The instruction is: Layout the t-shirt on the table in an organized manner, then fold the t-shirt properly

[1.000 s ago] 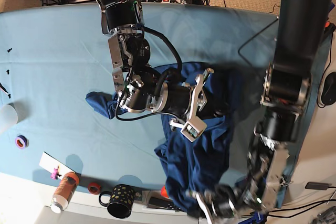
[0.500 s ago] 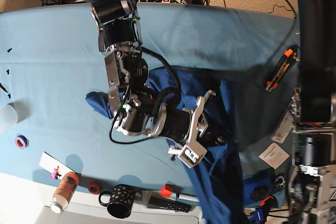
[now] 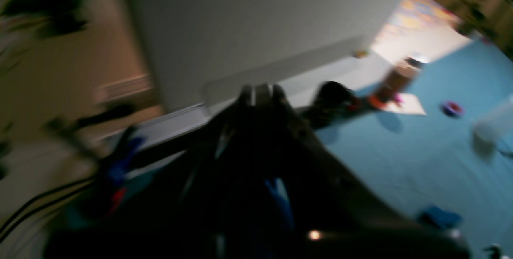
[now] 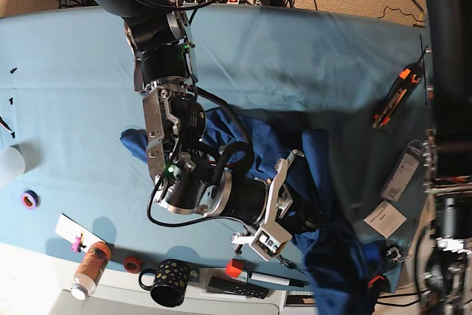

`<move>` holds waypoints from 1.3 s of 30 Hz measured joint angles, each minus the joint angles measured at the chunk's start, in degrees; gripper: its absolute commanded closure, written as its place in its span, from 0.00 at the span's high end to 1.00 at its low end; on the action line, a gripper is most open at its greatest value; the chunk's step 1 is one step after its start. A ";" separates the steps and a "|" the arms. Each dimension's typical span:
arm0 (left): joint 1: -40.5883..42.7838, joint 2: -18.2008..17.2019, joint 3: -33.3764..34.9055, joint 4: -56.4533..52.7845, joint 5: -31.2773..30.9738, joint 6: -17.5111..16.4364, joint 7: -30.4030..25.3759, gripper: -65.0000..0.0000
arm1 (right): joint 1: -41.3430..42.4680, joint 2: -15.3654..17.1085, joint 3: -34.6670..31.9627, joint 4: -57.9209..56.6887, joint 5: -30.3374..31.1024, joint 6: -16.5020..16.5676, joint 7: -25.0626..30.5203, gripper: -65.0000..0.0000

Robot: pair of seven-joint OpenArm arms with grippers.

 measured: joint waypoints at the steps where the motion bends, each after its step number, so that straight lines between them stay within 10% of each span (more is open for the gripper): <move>1: 0.00 1.01 0.09 0.00 0.04 0.02 0.87 0.00 | 0.00 0.00 0.00 0.00 -0.02 -0.09 -0.02 0.00; 24: 0.00 -4.07 0.17 -0.13 0.48 0.42 -3.80 0.00 | 17.09 -0.02 -0.11 0.09 -6.10 -0.70 3.72 0.00; 39: 0.02 -2.71 0.24 -0.33 -0.26 0.66 -1.40 0.00 | 10.62 -0.02 7.74 0.09 -30.16 -29.79 2.51 0.00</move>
